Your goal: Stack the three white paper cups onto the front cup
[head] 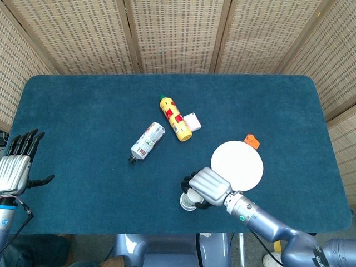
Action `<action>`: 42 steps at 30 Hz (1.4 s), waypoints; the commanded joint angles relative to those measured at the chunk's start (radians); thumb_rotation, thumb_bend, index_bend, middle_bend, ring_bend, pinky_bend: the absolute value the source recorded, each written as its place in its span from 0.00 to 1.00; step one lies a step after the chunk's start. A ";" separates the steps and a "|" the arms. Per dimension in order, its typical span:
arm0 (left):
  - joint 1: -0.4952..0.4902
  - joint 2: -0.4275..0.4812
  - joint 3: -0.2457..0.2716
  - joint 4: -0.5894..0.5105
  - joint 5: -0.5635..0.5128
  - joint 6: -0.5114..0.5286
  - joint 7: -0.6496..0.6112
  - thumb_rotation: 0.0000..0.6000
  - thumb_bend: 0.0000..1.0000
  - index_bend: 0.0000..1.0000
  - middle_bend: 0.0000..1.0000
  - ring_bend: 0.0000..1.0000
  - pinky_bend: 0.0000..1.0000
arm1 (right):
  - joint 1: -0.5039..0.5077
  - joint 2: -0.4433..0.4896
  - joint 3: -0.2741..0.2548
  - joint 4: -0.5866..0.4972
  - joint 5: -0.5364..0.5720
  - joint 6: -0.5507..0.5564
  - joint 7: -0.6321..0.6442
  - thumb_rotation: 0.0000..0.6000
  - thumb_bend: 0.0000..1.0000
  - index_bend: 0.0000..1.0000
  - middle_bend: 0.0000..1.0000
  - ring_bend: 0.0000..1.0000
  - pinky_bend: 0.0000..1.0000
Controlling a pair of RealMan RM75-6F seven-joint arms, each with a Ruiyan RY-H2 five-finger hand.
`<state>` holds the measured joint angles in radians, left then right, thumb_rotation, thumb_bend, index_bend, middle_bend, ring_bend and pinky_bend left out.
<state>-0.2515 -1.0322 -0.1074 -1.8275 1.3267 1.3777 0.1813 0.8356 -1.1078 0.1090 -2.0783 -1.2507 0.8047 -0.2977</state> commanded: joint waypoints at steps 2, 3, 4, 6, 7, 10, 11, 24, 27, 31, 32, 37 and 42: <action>0.001 0.001 0.000 -0.001 0.003 0.001 -0.001 1.00 0.00 0.00 0.00 0.00 0.00 | 0.001 -0.006 -0.002 0.003 0.002 0.004 -0.009 1.00 0.51 0.53 0.57 0.53 0.57; 0.001 0.001 0.001 -0.001 0.005 0.001 -0.002 1.00 0.00 0.00 0.00 0.00 0.00 | 0.001 -0.008 -0.002 0.004 0.002 0.007 -0.011 1.00 0.51 0.53 0.57 0.53 0.57; 0.002 0.002 0.001 -0.001 0.006 0.001 -0.003 1.00 0.00 0.00 0.00 0.00 0.00 | 0.001 -0.011 -0.003 0.005 0.002 0.009 -0.014 1.00 0.51 0.53 0.57 0.53 0.57; 0.003 0.003 0.000 -0.002 0.007 0.001 -0.005 1.00 0.00 0.00 0.00 0.00 0.00 | 0.002 -0.014 -0.006 0.005 0.005 0.010 -0.018 1.00 0.51 0.53 0.57 0.53 0.57; 0.003 0.003 0.000 -0.002 0.008 0.002 -0.006 1.00 0.00 0.00 0.00 0.00 0.00 | 0.003 -0.015 -0.008 0.005 0.007 0.008 -0.022 1.00 0.50 0.52 0.56 0.53 0.57; 0.004 0.004 -0.001 -0.002 0.010 0.002 -0.010 1.00 0.00 0.00 0.00 0.00 0.00 | 0.008 -0.021 -0.016 0.008 0.007 0.000 -0.032 1.00 0.30 0.37 0.41 0.42 0.45; 0.004 0.005 -0.001 -0.002 0.011 0.002 -0.011 1.00 0.00 0.00 0.00 0.00 0.00 | 0.010 -0.019 -0.019 0.008 0.006 -0.008 -0.029 1.00 0.15 0.26 0.29 0.32 0.33; 0.008 0.006 -0.003 -0.001 0.021 0.004 -0.019 1.00 0.00 0.00 0.00 0.00 0.00 | -0.001 0.021 -0.033 0.012 -0.026 0.011 -0.032 1.00 0.00 0.00 0.00 0.00 0.00; 0.012 0.005 -0.003 0.001 0.025 0.011 -0.019 1.00 0.00 0.00 0.00 0.00 0.00 | -0.028 0.026 -0.048 0.054 -0.084 0.057 -0.055 1.00 0.00 0.00 0.00 0.00 0.00; 0.024 -0.001 0.000 0.012 0.041 0.032 -0.033 1.00 0.00 0.00 0.00 0.00 0.00 | -0.099 0.026 -0.093 0.178 -0.235 0.171 -0.053 1.00 0.00 0.02 0.00 0.00 0.00; 0.029 -0.003 0.002 0.017 0.046 0.040 -0.038 1.00 0.00 0.00 0.00 0.00 0.00 | -0.120 0.026 -0.106 0.215 -0.276 0.208 -0.042 1.00 0.00 0.02 0.00 0.00 0.00; 0.069 -0.017 0.023 0.056 0.094 0.099 -0.076 1.00 0.00 0.00 0.00 0.00 0.00 | -0.279 0.009 -0.159 0.435 -0.382 0.454 0.082 1.00 0.00 0.02 0.00 0.00 0.00; 0.102 -0.029 0.045 0.092 0.115 0.130 -0.104 1.00 0.00 0.00 0.00 0.00 0.00 | -0.409 -0.031 -0.173 0.552 -0.347 0.598 0.179 1.00 0.00 0.00 0.00 0.00 0.00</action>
<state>-0.1553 -1.0572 -0.0683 -1.7428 1.4370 1.5023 0.0832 0.5135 -1.1092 -0.0385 -1.6042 -1.5923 1.3157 -0.1917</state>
